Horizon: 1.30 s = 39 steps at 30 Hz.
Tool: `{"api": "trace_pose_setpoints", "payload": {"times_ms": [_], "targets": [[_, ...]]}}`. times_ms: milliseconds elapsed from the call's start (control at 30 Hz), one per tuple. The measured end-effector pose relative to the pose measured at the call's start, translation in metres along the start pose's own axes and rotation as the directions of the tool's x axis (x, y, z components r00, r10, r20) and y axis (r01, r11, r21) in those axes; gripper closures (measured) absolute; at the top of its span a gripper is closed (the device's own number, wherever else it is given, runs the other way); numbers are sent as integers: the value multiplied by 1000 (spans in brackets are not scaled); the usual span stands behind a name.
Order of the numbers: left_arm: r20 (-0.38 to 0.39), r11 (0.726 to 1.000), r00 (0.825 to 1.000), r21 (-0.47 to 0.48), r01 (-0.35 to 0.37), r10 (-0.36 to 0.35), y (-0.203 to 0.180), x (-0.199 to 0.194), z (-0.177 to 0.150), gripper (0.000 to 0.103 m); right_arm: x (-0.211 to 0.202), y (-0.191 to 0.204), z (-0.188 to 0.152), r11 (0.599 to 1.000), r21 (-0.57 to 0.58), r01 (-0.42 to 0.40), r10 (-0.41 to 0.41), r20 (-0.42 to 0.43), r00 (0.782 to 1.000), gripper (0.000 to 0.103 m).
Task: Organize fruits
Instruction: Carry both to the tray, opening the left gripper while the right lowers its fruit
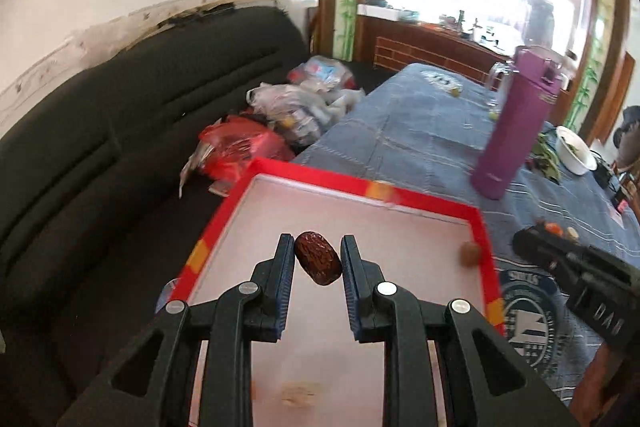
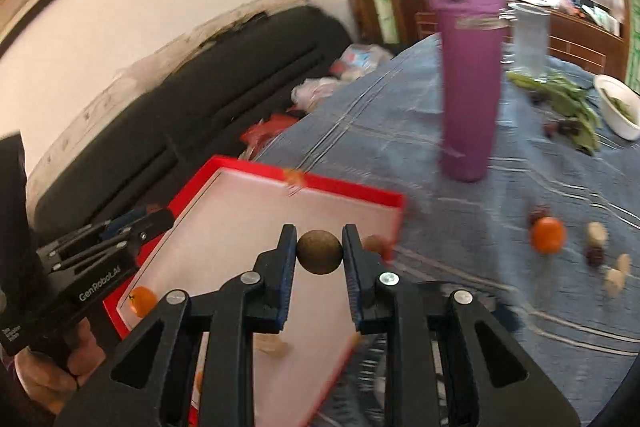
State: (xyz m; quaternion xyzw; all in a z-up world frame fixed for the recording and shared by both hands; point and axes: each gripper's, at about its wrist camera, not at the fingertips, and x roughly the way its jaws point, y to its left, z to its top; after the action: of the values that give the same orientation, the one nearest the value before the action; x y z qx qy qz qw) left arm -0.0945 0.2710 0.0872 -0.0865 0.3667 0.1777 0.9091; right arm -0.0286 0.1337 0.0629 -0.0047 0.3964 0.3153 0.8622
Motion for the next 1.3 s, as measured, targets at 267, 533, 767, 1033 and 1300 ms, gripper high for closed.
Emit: {"api": "trace_pose_setpoints", "payload": {"times_ms": [267, 533, 767, 1033, 1300], "targets": [[-89, 1000, 996, 25, -11, 13, 10, 25, -13, 81, 47, 27, -11, 999, -34, 20, -24, -134, 991, 78], [-173, 999, 985, 41, -5, 12, 8, 41, -26, 80, 67, 34, -22, 998, -48, 38, -47, -216, 975, 77], [-213, 1000, 977, 25, -9, 14, 11, 48, -30, 80, 71, 34, -23, 998, -46, 33, -43, -240, 970, 77], [-213, 1000, 977, 14, -26, 28, 8, 43, -29, 51, 56, 28, -16, 1000, -19, -6, 2, -208, 978, 76], [-121, 998, 993, 63, -7, 15, -24, 11, -20, 50, 2, -28, 0, 996, 78, 30, -25, -59, 998, 62]]}}
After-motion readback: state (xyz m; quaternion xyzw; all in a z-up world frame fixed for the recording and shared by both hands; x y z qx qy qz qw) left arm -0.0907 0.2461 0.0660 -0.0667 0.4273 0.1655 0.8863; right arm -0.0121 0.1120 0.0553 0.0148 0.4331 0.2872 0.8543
